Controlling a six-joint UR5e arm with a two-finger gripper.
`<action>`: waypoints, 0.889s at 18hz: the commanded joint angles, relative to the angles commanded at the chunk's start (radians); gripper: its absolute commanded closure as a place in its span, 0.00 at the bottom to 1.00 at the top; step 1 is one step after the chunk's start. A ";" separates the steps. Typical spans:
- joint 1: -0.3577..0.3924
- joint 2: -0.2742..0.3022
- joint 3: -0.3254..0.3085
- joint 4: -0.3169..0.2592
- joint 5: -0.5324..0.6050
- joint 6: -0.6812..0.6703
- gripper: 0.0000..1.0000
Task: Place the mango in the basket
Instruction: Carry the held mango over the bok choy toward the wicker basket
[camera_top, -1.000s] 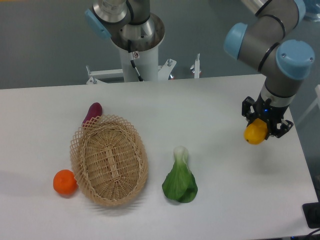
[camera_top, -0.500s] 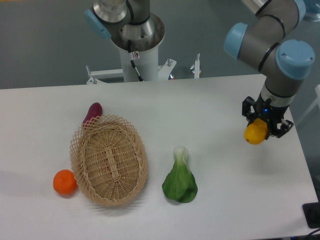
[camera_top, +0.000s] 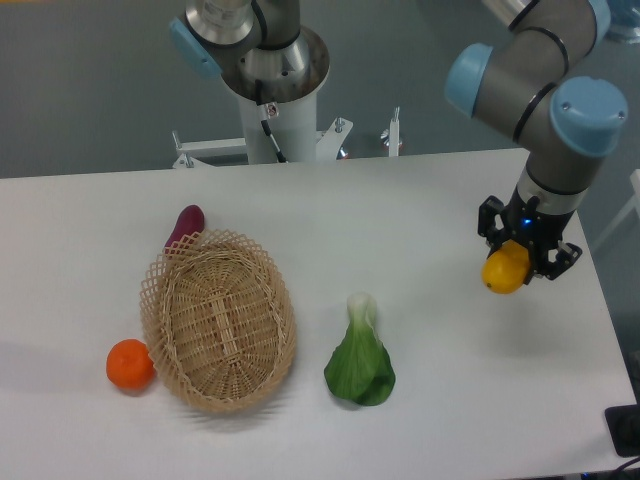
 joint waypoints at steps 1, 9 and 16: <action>-0.015 0.000 -0.002 0.000 0.002 -0.023 0.59; -0.123 0.003 -0.011 0.000 0.009 -0.167 0.59; -0.213 0.072 -0.130 0.006 0.005 -0.227 0.58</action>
